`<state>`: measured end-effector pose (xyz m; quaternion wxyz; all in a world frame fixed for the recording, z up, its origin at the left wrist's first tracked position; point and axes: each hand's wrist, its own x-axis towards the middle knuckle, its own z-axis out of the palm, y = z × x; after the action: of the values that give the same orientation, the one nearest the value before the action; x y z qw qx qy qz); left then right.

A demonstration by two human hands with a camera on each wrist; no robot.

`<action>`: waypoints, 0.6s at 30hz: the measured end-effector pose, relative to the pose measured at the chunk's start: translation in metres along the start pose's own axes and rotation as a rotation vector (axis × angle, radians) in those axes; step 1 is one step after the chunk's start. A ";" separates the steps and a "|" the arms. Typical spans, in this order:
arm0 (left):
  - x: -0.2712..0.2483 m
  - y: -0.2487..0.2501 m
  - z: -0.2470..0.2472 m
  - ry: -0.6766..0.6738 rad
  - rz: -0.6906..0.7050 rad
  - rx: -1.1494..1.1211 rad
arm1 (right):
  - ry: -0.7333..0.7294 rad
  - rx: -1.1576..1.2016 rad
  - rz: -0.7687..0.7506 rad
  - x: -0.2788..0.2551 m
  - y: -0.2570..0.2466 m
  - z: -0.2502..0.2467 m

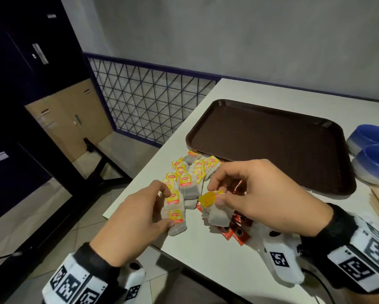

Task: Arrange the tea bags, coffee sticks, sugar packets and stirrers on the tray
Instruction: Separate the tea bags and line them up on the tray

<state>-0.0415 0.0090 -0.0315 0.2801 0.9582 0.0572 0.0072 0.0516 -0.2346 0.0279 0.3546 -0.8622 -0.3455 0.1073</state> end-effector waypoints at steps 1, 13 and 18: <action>0.001 0.002 0.002 0.027 0.000 -0.029 | 0.000 -0.001 0.001 0.000 0.000 0.000; 0.001 0.016 -0.005 0.212 0.096 -0.307 | -0.140 0.029 -0.036 -0.003 -0.003 0.013; -0.001 0.029 -0.004 0.099 0.110 -0.549 | -0.074 -0.014 -0.110 -0.002 -0.007 0.016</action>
<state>-0.0395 -0.0130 -0.0125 0.5250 0.8468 0.0144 0.0842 0.0396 -0.2233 0.0207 0.3407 -0.8398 -0.4061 0.1171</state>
